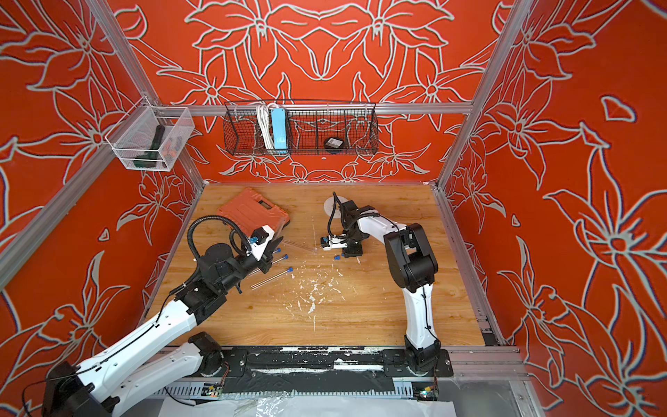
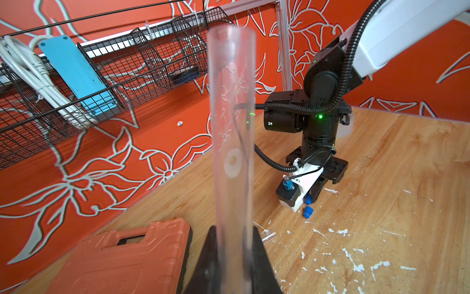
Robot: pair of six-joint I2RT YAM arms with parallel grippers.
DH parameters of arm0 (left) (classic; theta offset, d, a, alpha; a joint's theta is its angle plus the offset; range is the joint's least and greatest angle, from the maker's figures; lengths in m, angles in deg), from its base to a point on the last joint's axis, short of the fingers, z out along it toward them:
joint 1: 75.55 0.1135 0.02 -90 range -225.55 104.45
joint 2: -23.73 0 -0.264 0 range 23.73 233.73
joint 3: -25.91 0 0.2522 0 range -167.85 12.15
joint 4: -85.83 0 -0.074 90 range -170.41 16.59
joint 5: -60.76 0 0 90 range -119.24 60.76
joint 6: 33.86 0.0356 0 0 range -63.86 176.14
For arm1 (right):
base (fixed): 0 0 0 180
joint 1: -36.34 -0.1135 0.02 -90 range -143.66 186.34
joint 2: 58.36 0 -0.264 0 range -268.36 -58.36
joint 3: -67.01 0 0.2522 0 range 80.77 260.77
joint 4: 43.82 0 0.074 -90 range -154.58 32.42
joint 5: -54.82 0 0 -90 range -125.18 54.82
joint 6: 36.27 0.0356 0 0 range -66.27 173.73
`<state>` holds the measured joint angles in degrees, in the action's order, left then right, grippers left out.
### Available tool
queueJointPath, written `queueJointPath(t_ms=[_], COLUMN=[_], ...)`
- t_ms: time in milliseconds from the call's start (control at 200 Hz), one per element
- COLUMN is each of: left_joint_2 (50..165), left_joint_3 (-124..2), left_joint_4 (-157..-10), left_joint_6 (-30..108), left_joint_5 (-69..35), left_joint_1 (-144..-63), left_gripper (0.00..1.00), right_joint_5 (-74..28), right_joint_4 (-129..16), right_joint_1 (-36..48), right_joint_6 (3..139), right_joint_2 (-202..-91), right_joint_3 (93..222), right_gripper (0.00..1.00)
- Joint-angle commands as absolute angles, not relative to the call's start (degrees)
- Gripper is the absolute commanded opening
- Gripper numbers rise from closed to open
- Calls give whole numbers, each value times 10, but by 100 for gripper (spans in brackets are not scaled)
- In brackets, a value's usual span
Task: Insert stoppers into test tubes
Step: Pick up the stopper from the center of the board.
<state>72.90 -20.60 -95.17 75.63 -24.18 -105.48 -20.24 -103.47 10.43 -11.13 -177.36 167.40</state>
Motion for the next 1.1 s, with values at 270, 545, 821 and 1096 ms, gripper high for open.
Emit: queueJointPath(t_ms=[270,545,821,1096], left_joint_2=[729,739,749,757], left_joint_3=[-188,-182,-167,-146], left_joint_4=[-977,-970,-948,-911], left_joint_6=[776,807,879,999], left_joint_5=[-234,-219,-184,-210], left_joint_1=[-1049,-1050,-1060,-1138], left_gripper=[0,0,0,0], right_joint_5=[-188,-203,-204,-185], right_joint_4=[-1038,-1053,-1087,-1118], right_joint_1=[97,69,0,-55], right_joint_6=[-34,101,219,294], right_joint_2=[-1660,-1491,-1364,-1274], right_joint_3=[1623,1532,1479,1448], right_gripper=[7,6,5,5])
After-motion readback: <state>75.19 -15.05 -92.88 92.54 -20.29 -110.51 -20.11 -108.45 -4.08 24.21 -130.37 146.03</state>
